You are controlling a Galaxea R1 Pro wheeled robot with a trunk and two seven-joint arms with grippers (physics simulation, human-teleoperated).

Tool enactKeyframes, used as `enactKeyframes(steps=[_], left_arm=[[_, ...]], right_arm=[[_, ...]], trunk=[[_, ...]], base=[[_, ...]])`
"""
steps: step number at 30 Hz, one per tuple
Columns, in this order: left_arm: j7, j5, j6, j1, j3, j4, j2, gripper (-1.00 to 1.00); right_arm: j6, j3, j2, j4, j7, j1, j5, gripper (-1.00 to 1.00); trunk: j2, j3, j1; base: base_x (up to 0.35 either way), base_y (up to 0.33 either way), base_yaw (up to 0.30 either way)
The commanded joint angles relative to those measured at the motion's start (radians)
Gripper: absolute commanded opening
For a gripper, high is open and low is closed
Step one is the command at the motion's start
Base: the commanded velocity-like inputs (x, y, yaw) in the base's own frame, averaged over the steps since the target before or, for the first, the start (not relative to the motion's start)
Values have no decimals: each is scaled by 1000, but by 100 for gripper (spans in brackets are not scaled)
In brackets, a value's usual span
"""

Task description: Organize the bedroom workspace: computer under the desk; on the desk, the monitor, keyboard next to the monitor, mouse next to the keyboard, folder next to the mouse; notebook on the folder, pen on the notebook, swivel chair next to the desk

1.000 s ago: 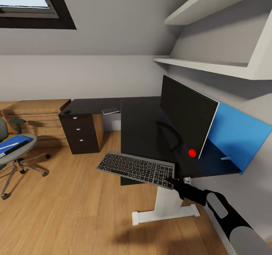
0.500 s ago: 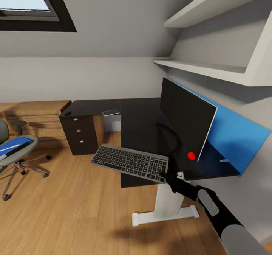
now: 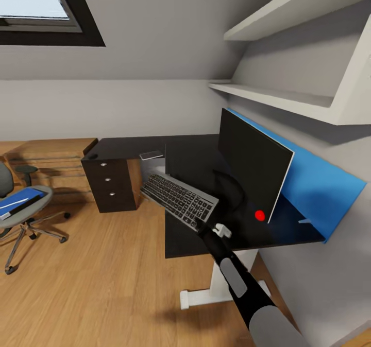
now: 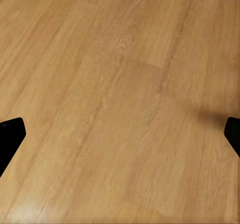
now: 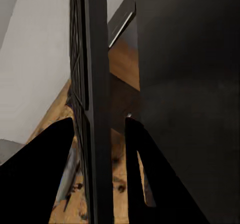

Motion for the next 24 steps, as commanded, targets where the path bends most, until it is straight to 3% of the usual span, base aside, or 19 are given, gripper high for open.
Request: enactKeyframes(steps=[1, 3, 5, 14, 22, 24], left_arm=[[4, 4, -4, 0, -2, 1, -1, 100], [17, 4, -5, 0, -2, 1, -3, 100], [38, 4, -5, 0, -2, 2, -6, 100], [59, 4, -7, 0, -3, 11, -30, 100], [60, 3, -7, 0, -4, 16, -31, 100], [60, 3, -6, 0, -4, 16, -31, 100]], right_arm=[[-40, 15, 0, 1, -62, -1, -4, -100], [-78, 33, 0, 1, -177, -1, -1, -100], [-93, 52, 0, 1, -246, -1, 0, -100], [-167, 84, 0, 38, -292, -1, -14, -100], [-204, 90, 0, 45, -265, -1, -178, -100], [-204, 97, 0, 45, -227, 0, -262, -100]], trunk=[[7, 2, -4], [21, 9, -12], [35, 15, -19], [98, 43, -54], [105, 46, -58], [105, 46, -58]], base=[[0, 0, 0], [0, 0, 0], [0, 0, 0], [0, 0, 0], [0, 0, 0], [0, 0, 0]])
